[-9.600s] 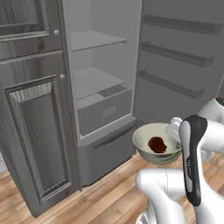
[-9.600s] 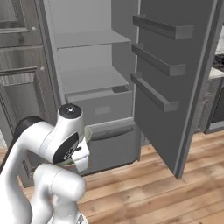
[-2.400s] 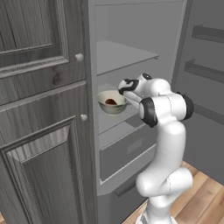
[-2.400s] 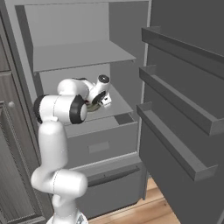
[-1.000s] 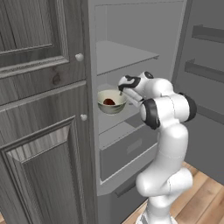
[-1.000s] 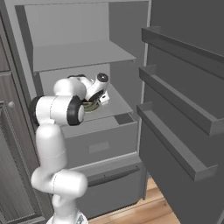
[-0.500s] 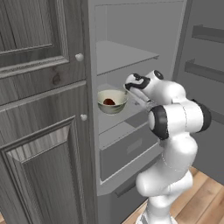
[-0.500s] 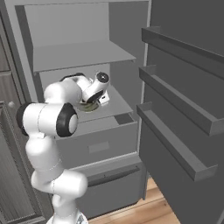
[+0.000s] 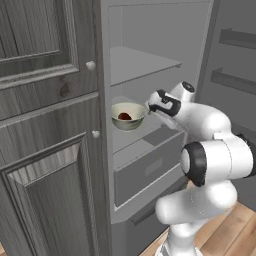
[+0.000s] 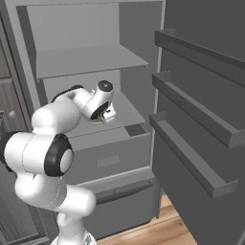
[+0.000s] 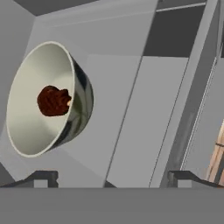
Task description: Place one of the steaks on the plate and the other in the bowl. Then place the bowl in the fridge.
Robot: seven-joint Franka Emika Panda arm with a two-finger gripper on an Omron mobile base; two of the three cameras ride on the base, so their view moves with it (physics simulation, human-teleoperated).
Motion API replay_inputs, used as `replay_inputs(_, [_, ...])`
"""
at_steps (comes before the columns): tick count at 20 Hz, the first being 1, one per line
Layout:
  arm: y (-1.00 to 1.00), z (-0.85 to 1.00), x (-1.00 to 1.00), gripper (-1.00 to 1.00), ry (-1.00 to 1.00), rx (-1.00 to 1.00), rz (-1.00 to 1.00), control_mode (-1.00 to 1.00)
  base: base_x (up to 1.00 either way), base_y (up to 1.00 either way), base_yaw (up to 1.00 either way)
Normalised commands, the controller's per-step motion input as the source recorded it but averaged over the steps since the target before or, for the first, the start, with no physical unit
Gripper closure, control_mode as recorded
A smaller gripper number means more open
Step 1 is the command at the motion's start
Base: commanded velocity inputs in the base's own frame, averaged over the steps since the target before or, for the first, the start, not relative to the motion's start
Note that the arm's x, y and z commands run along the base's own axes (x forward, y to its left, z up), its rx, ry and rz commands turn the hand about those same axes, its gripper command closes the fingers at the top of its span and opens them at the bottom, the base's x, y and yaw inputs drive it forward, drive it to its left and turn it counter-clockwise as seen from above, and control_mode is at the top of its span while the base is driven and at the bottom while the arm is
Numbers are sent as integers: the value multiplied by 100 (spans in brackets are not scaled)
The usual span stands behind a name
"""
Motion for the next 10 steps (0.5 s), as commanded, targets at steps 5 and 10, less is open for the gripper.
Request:
replay_inputs(5, [-4, 48, -55, -100, 10, -3, 0, -100, 0, 0, 0])
replay_inputs(10, [-25, 37, -67, -100, 2, 0, 0, -100, 0, 0, 0])
